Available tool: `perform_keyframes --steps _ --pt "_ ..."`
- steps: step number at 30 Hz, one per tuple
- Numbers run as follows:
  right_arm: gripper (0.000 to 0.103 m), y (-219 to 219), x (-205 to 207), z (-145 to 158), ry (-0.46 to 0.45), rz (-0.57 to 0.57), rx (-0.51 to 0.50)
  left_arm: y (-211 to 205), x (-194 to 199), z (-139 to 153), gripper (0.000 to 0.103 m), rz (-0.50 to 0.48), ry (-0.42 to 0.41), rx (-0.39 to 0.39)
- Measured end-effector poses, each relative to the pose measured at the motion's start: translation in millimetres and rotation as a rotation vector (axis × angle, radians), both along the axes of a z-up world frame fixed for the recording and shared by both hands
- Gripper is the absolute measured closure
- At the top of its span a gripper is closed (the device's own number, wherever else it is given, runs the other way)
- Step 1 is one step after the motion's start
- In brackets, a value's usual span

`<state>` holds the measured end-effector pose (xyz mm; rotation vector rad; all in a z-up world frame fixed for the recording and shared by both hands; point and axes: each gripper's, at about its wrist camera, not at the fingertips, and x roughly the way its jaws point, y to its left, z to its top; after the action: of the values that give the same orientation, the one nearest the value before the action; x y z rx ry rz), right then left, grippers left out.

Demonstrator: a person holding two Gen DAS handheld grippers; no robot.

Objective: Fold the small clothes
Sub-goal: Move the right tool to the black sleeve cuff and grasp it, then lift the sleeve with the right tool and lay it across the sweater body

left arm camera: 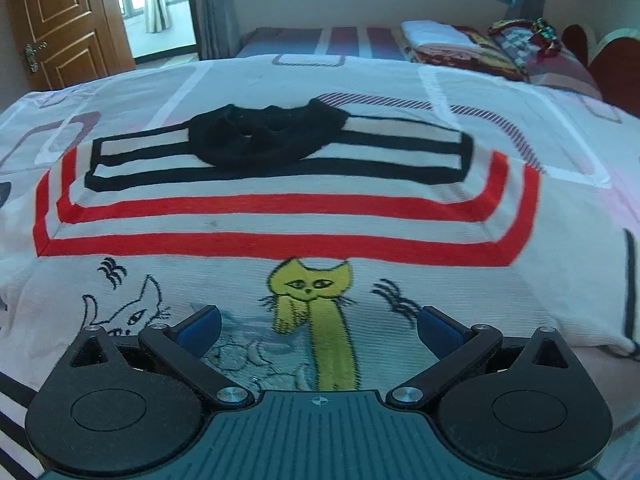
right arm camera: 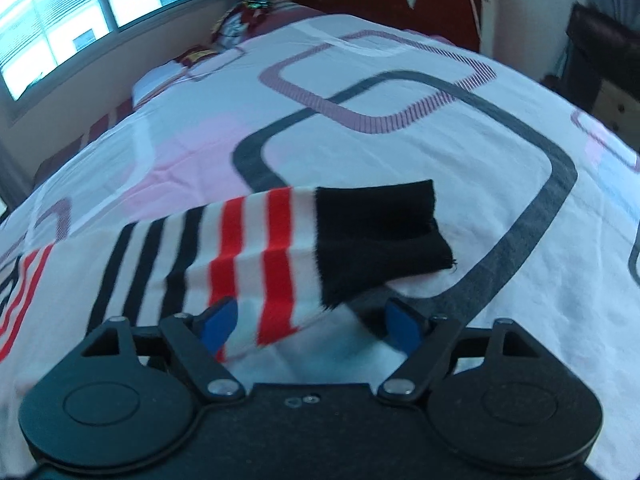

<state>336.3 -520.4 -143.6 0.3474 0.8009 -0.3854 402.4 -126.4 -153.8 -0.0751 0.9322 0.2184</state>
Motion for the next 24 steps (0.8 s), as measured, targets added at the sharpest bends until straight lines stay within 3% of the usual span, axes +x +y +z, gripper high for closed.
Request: perform_keyframes --steps 2,5,7,9,15,18,24 --pt "0.031 -6.7 2.0 -3.6 -0.014 -0.027 0.010 0.9 3.1 -5.1 0.000 -0.003 0.011 0.018" --pt "0.053 -10.5 4.8 -3.6 -0.038 -0.038 -0.013 1.4 2.5 -8.9 0.000 -0.014 -0.003 0.032" --pt "0.086 -14.7 4.6 -3.2 -0.069 -0.031 0.005 1.0 3.0 -9.7 0.000 -0.017 -0.004 0.036" --pt "0.087 -15.6 3.8 -2.2 -0.087 -0.025 0.020 1.4 3.2 -9.5 0.000 -0.018 -0.003 0.036" --pt "0.093 8.0 4.6 19.5 -0.177 0.073 -0.061 10.8 3.5 -1.4 0.000 -0.026 -0.003 -0.005" --pt "0.094 38.4 11.7 38.9 -0.221 0.186 -0.100 26.4 1.0 10.7 0.000 -0.008 -0.026 -0.044" --pt "0.094 157.2 36.5 70.1 -0.288 0.524 -0.086 82.4 -9.8 38.5 0.000 0.055 -0.073 -0.126"
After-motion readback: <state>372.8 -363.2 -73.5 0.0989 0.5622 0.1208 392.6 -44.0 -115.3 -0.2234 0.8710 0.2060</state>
